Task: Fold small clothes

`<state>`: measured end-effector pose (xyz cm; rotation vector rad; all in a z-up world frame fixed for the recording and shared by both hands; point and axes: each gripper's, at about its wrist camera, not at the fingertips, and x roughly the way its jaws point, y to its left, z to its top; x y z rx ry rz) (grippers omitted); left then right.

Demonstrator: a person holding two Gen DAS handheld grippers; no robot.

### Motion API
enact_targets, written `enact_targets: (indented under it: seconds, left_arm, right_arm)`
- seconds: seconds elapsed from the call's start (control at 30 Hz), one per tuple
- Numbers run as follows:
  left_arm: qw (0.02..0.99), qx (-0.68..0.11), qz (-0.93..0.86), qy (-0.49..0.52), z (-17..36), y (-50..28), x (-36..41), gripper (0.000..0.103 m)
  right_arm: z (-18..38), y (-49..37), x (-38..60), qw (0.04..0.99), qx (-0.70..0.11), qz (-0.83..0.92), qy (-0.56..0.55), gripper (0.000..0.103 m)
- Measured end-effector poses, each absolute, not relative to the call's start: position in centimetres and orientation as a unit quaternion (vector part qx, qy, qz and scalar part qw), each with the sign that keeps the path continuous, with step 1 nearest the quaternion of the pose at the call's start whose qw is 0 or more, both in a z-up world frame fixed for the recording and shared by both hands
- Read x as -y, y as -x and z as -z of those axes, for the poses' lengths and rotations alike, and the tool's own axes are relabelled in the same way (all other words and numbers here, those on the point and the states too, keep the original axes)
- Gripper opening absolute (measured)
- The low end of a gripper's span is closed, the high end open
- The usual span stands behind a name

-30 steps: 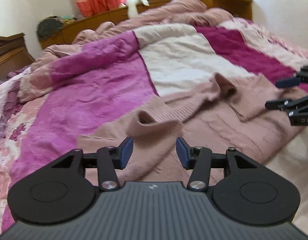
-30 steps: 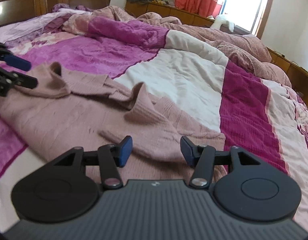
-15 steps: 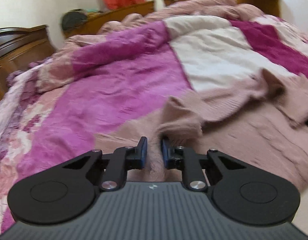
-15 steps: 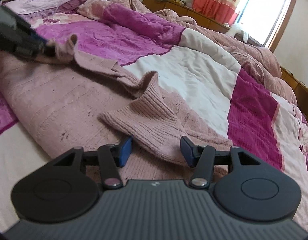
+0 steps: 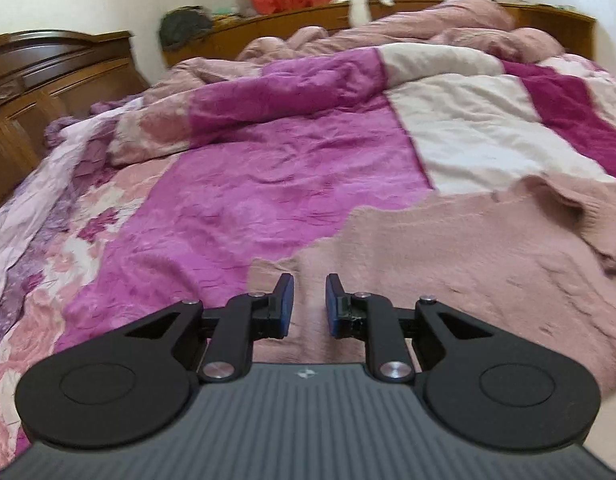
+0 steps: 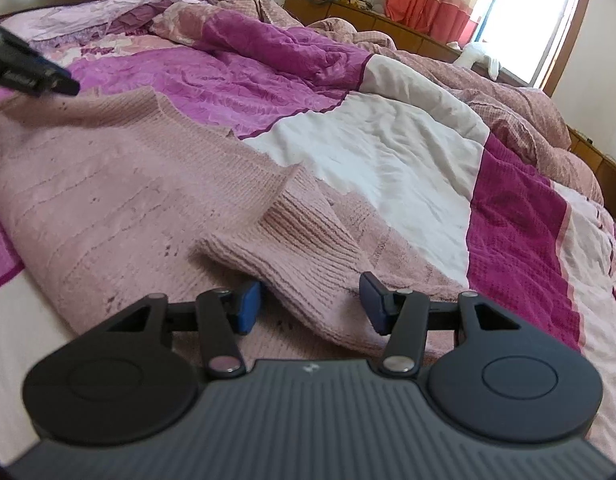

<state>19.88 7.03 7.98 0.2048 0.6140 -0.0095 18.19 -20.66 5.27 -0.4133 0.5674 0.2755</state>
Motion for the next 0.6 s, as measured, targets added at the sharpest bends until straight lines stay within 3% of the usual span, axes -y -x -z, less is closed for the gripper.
enact_targets:
  seconds: [0.03, 0.1, 0.17, 0.3, 0.47, 0.53, 0.6]
  left_arm:
    - [0.948, -0.304, 0.008, -0.098, -7.9, -20.0, -6.8, 0.023]
    - [0.948, -0.308, 0.007, -0.084, -7.9, -20.3, -7.0, 0.023]
    - [0.950, -0.307, 0.005, -0.055, -8.0, -20.7, -7.6, 0.023]
    - [0.949, -0.315, 0.008, -0.011, -8.0, -21.7, -8.8, 0.023]
    - [0.939, -0.343, 0.001, 0.010, -6.9, -23.5, -9.4, 0.024]
    - [0.936, -0.351, -0.002, 0.011, -6.4, -24.0, -9.4, 0.025]
    - [0.937, -0.349, 0.001, 0.009, -6.1, -24.3, -9.2, 0.026]
  right_arm:
    - [-5.3, -18.2, 20.7, 0.930, -0.278, -0.136, 0.197, 0.030]
    - [-5.4, -18.3, 20.8, 0.932, -0.281, -0.136, 0.184, 0.012]
    - [-5.9, -18.5, 21.4, 0.938, -0.279, -0.134, 0.156, 0.010]
    - [-7.4, -20.4, 24.3, 0.956, -0.274, -0.068, 0.074, 0.010]
    - [-7.0, -22.8, 28.0, 0.955, -0.292, 0.042, 0.013, 0.018]
    - [-6.9, -22.1, 28.4, 0.955, -0.289, 0.065, 0.011, 0.038]
    - [-6.8, -20.9, 28.5, 0.957, -0.283, 0.067, 0.013, 0.045]
